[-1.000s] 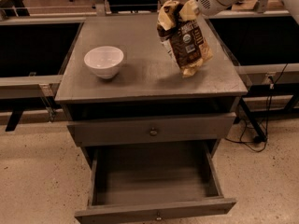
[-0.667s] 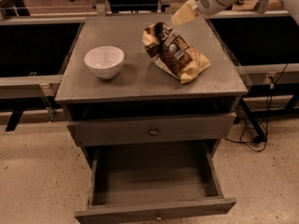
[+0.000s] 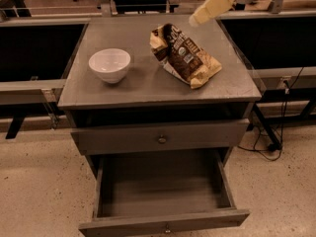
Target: Pick brown chip bag from middle drawer and place on counter
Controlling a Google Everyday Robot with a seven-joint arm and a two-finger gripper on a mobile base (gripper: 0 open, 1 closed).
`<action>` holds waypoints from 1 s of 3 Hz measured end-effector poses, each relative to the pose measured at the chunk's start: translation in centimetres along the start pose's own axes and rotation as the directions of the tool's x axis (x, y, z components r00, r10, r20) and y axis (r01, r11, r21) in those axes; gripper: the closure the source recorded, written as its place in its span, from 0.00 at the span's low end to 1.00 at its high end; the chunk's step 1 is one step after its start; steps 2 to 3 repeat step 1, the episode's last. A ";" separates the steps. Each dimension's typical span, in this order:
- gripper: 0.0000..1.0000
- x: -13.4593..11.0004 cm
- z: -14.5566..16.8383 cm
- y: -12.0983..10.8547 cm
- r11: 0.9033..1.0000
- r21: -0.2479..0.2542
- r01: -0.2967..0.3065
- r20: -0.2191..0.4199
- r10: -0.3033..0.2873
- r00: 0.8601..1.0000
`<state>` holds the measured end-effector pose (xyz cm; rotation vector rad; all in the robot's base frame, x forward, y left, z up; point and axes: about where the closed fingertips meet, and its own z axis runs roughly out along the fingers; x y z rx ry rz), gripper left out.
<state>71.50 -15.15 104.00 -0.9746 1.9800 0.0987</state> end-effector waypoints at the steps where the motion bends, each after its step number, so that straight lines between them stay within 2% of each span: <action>1: 0.00 -0.8 -0.8 -0.3 0.999 0.003 0.037 0.017 -0.037 0.999; 3: 0.00 -0.8 -0.8 -0.3 0.999 0.003 0.037 0.017 -0.037 0.999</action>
Offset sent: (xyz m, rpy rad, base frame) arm 0.0000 0.0000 0.0000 0.0000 0.0000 0.0000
